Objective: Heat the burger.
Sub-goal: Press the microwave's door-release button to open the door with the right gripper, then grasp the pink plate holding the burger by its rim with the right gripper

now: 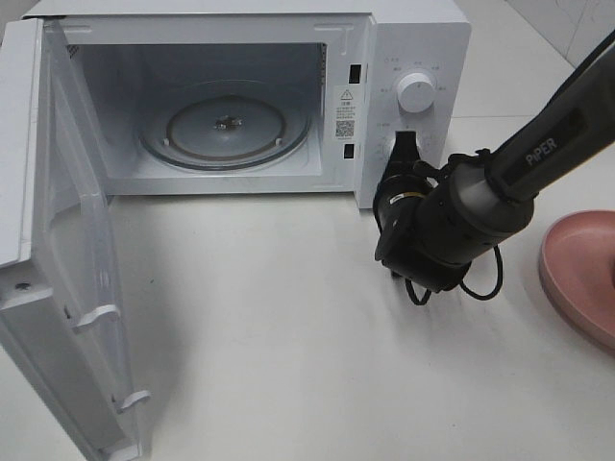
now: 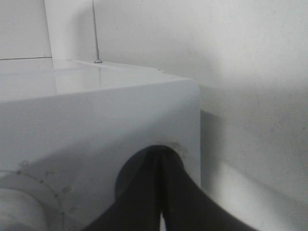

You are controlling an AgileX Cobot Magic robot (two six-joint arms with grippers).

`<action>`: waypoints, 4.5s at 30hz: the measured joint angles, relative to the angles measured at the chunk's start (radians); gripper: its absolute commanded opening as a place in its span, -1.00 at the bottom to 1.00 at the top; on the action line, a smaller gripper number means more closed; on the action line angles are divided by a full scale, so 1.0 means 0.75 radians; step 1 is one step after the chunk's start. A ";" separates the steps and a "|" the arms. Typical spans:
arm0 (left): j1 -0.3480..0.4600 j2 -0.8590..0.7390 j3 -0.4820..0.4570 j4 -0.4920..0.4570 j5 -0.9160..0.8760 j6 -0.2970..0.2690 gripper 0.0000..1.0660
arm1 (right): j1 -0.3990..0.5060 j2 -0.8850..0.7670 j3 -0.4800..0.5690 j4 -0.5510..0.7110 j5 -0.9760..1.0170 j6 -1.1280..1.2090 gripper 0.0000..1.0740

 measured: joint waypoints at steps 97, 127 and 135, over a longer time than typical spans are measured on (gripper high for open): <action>0.000 0.000 0.000 0.000 0.000 0.000 0.87 | -0.579 -1.116 0.237 -1.447 2.133 -1.445 0.87; 0.000 0.000 0.000 0.000 0.000 0.000 0.87 | -0.605 -0.628 0.123 -1.505 2.019 -1.308 0.74; 0.000 0.000 0.000 0.000 0.000 0.000 0.87 | -0.645 -0.568 0.113 -1.509 2.017 -1.308 0.70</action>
